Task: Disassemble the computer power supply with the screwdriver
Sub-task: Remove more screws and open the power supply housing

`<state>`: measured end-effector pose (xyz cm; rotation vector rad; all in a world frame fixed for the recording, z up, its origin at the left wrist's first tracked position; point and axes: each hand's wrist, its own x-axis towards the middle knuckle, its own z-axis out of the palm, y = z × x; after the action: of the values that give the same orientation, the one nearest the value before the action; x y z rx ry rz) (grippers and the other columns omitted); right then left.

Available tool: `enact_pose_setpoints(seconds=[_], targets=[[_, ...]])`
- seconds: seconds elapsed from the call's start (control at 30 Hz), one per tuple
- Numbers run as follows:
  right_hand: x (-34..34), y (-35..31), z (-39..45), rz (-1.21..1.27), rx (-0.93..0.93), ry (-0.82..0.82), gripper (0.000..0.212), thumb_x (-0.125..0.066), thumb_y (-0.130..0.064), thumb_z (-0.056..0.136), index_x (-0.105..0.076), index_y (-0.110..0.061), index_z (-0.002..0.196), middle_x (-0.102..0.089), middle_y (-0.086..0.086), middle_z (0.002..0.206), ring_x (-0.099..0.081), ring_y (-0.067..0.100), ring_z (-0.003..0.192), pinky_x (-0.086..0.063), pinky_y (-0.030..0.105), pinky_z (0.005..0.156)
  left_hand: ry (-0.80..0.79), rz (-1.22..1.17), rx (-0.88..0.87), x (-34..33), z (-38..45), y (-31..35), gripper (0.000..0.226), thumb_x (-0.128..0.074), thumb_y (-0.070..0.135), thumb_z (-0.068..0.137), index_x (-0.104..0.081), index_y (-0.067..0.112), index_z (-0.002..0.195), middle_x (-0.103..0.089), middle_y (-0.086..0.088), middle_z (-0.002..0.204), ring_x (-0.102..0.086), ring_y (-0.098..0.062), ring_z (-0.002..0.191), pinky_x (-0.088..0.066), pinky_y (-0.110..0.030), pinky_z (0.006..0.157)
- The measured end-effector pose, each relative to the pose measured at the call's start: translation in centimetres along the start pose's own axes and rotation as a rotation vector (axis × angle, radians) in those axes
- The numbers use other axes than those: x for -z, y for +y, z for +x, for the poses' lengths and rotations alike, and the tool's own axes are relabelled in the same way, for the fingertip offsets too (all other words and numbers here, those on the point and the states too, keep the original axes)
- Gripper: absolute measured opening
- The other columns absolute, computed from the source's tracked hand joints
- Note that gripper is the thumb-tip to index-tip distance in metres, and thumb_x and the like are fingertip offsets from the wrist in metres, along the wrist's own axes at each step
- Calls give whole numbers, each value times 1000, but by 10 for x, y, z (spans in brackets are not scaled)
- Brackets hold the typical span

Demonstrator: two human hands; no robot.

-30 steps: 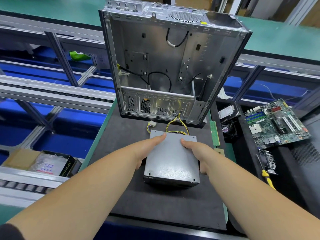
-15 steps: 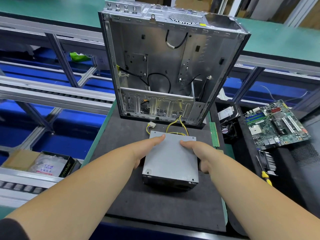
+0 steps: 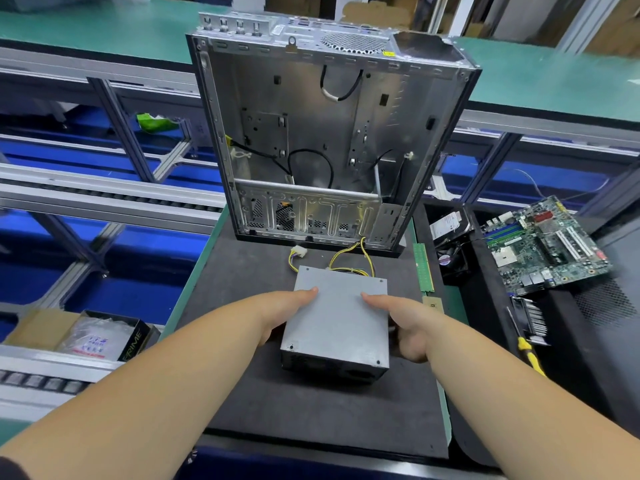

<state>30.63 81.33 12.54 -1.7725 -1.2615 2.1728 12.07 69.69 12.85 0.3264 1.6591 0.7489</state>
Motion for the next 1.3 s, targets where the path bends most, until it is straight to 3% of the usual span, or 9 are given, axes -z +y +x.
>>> enact_pose_setpoints(seconds=[0.33,0.5,0.67,0.8,0.93,1.07,1.13,1.2,1.3], targets=[[-9,-4,-8,-3,1,-80,36,-80,-33,81,-71,-13,109,-78,7,96,-76,24,86,-58,38,81,-71,-63,7,0,-8,1,52,-69,56,83,-63,23,122,-65,-1,125,-64,-20,114,-43,-40,108],[-9,-13,-21,32,-30,-38,35,-76,-23,84,-69,-9,115,-76,11,103,-74,29,95,-57,44,89,-69,-136,-25,3,-10,6,25,-66,36,92,-68,17,109,-77,-1,97,-73,-17,87,-56,-32,78],[-1,-18,-33,-49,-30,-2,32,-74,-26,83,-65,-7,107,-70,12,90,-67,31,85,-49,44,103,-68,-171,-43,11,-15,8,24,-71,28,89,-70,13,108,-77,-4,99,-74,-21,91,-57,-38,86],[4,-27,-43,-60,-15,11,44,-80,-38,75,-62,-7,100,-62,5,54,-59,18,44,-49,34,92,-87,-228,-69,22,-25,14,31,-77,24,83,-71,10,110,-76,-6,102,-74,-22,93,-59,-39,80],[-1,-40,-57,-32,83,17,42,-79,-46,75,-61,-12,91,-52,-2,44,-38,11,31,-34,26,54,-104,-283,-134,34,-37,24,52,-83,26,68,-69,8,115,-74,-9,108,-71,-28,102,-53,-49,96],[-11,-59,-71,67,184,-96,68,-76,-52,70,-61,-1,113,-54,1,53,-48,13,39,-39,28,57,-112,-357,-195,49,-46,30,44,-76,30,75,-68,11,114,-74,-8,108,-73,-28,93,-56,-48,87],[-17,-68,-78,174,212,-202,72,-74,-49,65,-61,2,114,-66,8,77,-65,20,70,-52,35,73,-102,-417,-214,57,-47,29,33,-65,33,89,-68,14,115,-74,-7,106,-73,-27,84,-57,-42,71],[-30,-74,-82,257,273,-256,49,-70,-37,78,-62,-1,110,-65,11,100,-62,25,95,-53,40,86,-118,-492,-233,65,-46,23,32,-57,35,95,-68,15,117,-74,-7,107,-72,-26,82,-57,-38,67],[-58,-81,-81,290,392,-230,23,-57,-13,97,-62,-2,116,-65,15,106,-63,28,96,-55,45,82,-154,-612,-276,75,-45,13,36,-52,37,95,-70,15,116,-73,-6,113,-71,-26,91,-52,-40,82]])
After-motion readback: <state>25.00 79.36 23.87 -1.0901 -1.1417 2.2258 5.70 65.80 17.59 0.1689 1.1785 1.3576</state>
